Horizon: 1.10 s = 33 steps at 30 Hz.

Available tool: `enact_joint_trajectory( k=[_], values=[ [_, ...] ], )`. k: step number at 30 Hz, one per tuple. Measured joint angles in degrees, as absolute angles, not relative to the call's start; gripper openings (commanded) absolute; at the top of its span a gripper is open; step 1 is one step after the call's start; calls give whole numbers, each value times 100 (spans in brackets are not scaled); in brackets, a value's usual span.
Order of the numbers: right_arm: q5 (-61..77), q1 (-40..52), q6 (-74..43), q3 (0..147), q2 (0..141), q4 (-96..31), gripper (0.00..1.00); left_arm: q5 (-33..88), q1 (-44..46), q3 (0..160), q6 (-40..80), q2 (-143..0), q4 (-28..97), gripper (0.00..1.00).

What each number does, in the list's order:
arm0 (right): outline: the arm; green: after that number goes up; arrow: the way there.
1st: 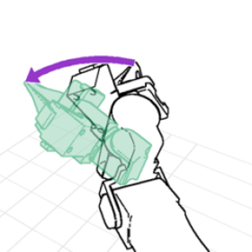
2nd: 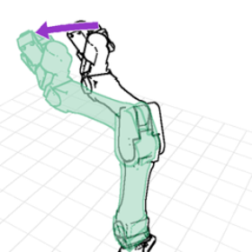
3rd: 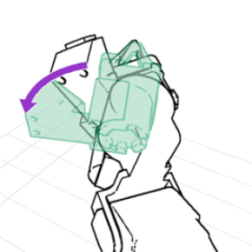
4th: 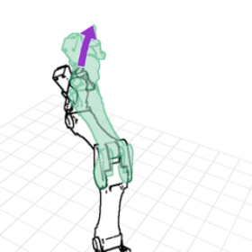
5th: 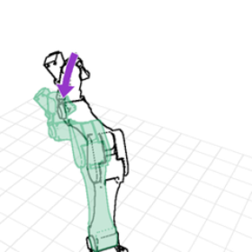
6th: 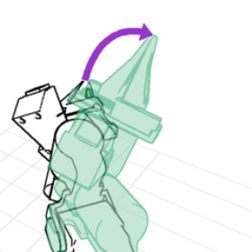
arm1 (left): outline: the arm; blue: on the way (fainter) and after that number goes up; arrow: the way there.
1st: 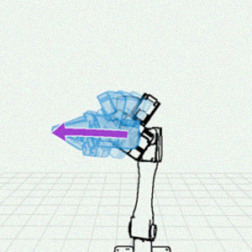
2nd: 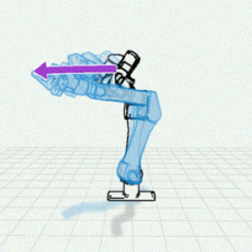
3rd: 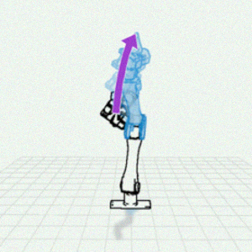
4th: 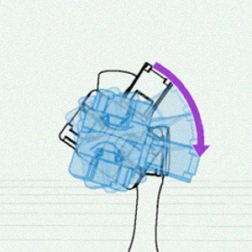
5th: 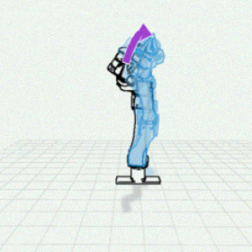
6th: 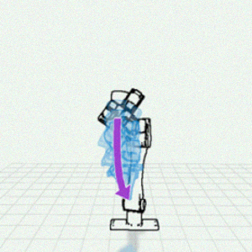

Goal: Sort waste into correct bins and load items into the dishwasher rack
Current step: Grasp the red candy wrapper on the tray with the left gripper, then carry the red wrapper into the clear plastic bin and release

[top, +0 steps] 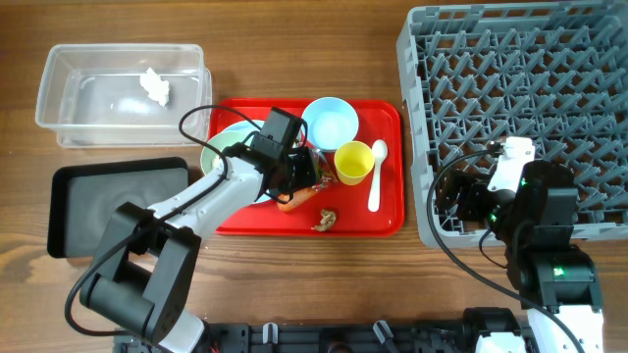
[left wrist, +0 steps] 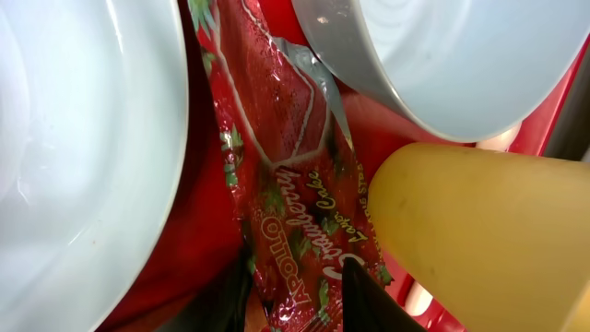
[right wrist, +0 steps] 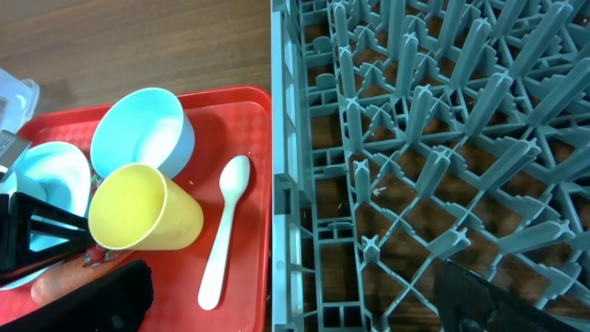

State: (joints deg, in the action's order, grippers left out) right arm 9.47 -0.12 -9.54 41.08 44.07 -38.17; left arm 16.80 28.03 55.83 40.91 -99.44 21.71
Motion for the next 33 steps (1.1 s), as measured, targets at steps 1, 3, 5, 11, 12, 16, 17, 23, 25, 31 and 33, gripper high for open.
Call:
enact_joint_trajectory(
  k=[1, 3, 5, 11, 12, 16, 17, 23, 25, 31, 33],
  values=[
    [947, -12, -952, 4108, 4407, -3817, 100, 1680, 2803, 5583, 4091, -9944, 2167, 26],
    [947, -12, -954, 4108, 4407, -3817, 100, 1660, 2803, 5583, 4108, -9944, 2156, 23],
    [947, -12, -954, 4108, 4407, -3820, 100, 1656, 2803, 5583, 4101, -9944, 2156, 16],
    [947, -12, -952, 4108, 4407, -3820, 100, 1625, 2803, 5583, 4106, -9944, 2156, 4],
    [947, -12, -954, 4108, 4407, -3820, 100, 1619, 2803, 5583, 4106, -9944, 2154, 4],
    [947, -12, -954, 4108, 4407, -3820, 100, 1594, 2803, 5583, 4104, -9944, 2137, 4],
    [947, -14, -952, 4108, 4407, -3820, 100, 1592, 2803, 5583, 4104, -9944, 2137, 4],
    [947, -12, -954, 4108, 4407, -3822, 100, 1437, 2766, 5568, 4036, -9703, 2440, 4],
    [947, -12, -954, 4108, 4407, -3833, 100, 1199, 2674, 5561, 4014, -9223, 2735, 4],
    [947, -12, -954, 4108, 4407, -3830, 100, 622, 1756, 5561, 3647, -7712, 2759, 4],
    [947, -12, -954, 4108, 4407, -3830, 100, 480, 1234, 5561, 3409, -7424, 2436, 4]
  ],
)
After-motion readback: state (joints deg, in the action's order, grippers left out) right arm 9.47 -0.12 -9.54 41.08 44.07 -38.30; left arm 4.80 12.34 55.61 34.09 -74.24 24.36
